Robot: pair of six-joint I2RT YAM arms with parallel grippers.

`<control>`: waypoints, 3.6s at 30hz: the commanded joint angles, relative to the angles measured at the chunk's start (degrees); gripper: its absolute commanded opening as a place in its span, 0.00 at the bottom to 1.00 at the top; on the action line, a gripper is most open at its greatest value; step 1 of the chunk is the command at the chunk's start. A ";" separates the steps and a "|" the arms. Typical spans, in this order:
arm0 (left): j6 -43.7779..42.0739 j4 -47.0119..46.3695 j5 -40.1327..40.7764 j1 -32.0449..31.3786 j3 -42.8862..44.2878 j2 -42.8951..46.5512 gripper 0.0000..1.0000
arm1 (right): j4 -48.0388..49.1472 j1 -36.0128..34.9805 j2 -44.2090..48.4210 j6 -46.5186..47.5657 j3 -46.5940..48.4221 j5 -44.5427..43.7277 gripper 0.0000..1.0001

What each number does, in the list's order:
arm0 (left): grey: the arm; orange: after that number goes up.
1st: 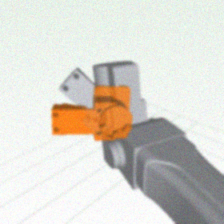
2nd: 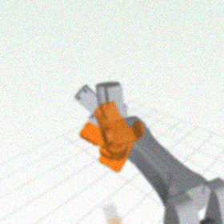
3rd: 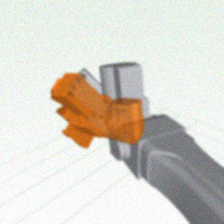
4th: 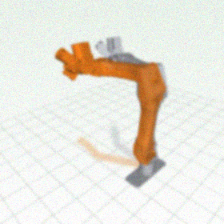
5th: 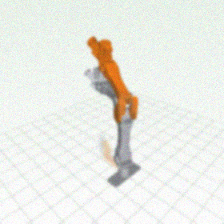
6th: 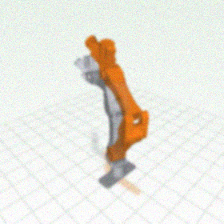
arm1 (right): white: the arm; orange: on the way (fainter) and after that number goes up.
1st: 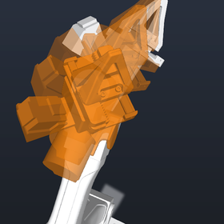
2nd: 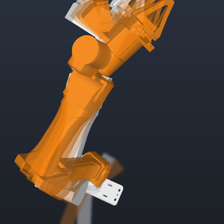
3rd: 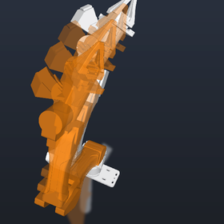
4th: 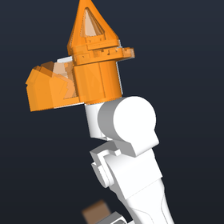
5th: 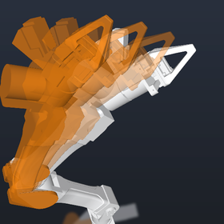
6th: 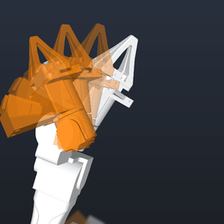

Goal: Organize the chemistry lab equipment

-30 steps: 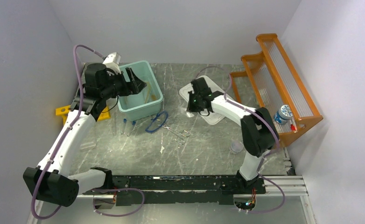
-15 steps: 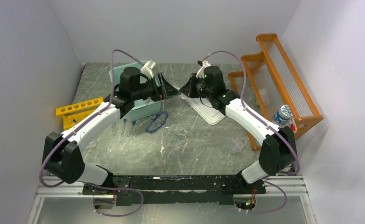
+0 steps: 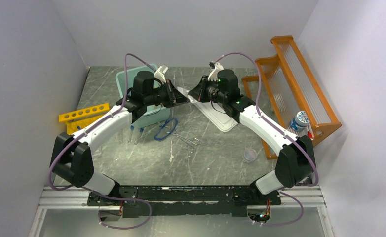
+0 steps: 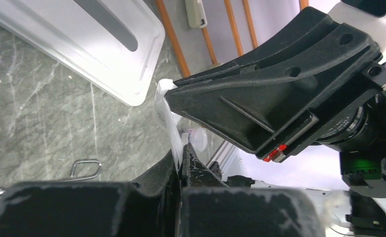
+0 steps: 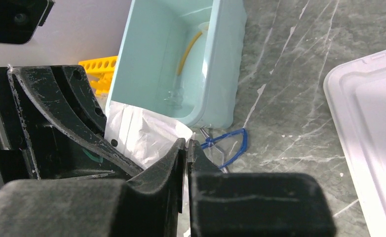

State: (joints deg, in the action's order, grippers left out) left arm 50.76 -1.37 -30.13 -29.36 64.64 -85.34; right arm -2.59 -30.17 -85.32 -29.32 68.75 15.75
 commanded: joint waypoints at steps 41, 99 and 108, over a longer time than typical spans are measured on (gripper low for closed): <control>-38.60 49.39 19.74 17.50 21.18 -18.79 0.07 | -12.16 2.82 -14.35 -1.79 10.02 -7.64 0.51; -35.09 34.71 22.13 17.49 16.89 9.19 0.66 | -28.68 -21.64 -23.87 23.39 -1.36 -21.25 0.24; -34.00 32.43 19.86 17.50 16.61 7.08 0.65 | -39.43 -21.66 -18.73 20.46 -6.82 -21.96 0.20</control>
State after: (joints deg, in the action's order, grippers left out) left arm 15.90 34.00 -7.35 -12.21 81.56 -77.12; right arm -30.37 -51.77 -104.77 -7.29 65.76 -5.50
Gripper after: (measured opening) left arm 0.660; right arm 0.249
